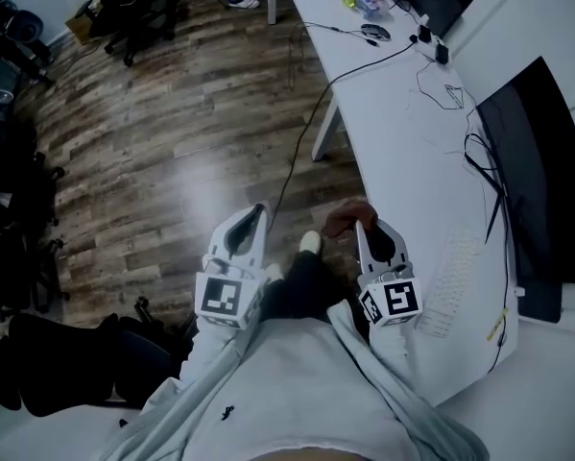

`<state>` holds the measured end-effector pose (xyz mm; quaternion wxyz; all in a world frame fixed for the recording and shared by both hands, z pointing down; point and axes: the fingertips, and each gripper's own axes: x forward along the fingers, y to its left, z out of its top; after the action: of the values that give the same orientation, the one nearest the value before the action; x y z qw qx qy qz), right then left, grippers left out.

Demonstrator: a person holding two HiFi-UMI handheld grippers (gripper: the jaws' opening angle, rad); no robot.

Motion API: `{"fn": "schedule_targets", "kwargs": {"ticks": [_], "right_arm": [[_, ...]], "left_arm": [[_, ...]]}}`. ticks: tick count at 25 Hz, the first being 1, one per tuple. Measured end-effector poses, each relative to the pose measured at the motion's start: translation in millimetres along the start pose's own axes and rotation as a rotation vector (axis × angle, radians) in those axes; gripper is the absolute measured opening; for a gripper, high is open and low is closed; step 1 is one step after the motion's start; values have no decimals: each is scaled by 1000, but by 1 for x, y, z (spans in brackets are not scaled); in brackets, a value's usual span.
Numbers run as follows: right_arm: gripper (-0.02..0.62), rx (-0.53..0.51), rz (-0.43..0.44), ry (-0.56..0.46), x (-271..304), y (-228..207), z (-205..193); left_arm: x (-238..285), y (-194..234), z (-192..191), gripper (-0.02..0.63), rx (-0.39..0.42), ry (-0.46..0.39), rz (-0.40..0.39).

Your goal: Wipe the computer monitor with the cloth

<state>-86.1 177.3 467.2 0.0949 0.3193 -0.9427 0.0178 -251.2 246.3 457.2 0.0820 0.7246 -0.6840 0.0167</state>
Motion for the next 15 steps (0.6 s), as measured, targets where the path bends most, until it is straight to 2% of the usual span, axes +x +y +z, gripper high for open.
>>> {"fn": "schedule_targets", "kwargs": {"ticks": [7, 15], "right_arm": [[35, 29, -59, 17, 14, -26, -6], [35, 91, -176, 8, 40, -99, -11]], "left_arm": [[44, -3, 0, 21, 4, 21, -74], [129, -14, 15, 21, 56, 42, -171]]}}
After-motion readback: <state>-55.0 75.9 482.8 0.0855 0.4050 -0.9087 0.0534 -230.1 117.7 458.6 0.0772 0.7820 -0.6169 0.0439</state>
